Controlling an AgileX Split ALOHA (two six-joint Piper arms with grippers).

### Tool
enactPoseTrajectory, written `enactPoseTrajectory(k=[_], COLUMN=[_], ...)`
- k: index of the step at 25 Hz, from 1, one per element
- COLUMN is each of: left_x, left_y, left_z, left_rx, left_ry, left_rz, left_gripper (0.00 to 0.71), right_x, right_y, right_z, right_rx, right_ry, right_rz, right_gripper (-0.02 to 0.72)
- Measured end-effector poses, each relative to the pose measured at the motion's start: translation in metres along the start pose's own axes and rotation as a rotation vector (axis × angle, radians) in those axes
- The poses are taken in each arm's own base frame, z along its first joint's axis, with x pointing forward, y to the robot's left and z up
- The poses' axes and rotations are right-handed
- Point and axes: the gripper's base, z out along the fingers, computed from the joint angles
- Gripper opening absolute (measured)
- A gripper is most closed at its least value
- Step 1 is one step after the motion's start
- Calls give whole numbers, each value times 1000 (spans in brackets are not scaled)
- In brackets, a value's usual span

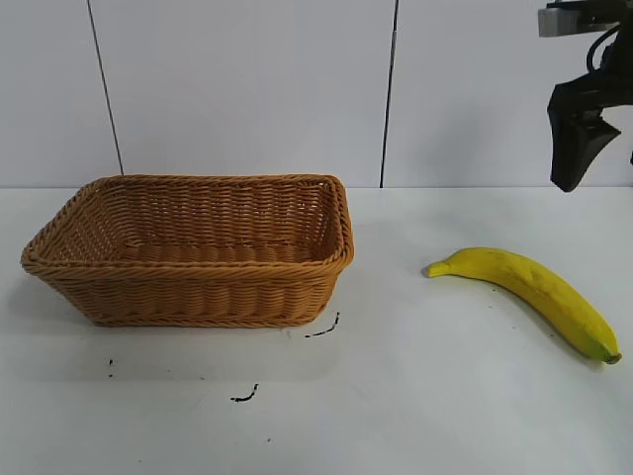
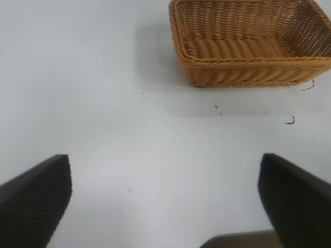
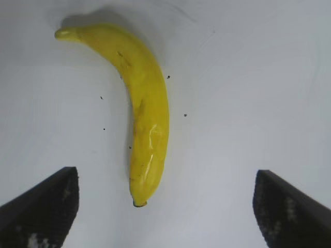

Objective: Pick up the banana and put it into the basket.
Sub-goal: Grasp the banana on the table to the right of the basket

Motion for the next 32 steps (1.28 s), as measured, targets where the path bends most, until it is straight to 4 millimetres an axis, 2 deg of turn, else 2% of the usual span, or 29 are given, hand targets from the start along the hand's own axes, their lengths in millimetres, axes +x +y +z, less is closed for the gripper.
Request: enactPoseTrajectory(k=[3, 8, 15, 21, 32], left_x=[0, 0, 0, 0, 0], left_y=[0, 0, 0, 0, 0], left_z=[0, 0, 0, 0, 0], left_rx=[0, 0, 0, 0, 0], left_ry=[0, 0, 0, 0, 0], left_rz=[0, 0, 0, 0, 0], left_gripper=[695, 695, 695, 695, 695], right_x=[-3, -13, -11, -10, -13], right_y=[5, 23, 18, 18, 18], right_z=[0, 0, 6, 37, 112], right_rx=[-12, -26, -3, -29, -44], right_ry=[-10, -40, -15, 49, 86], right_rz=[-21, -70, -30, -12, 44], right_gripper=[634, 634, 634, 634, 634])
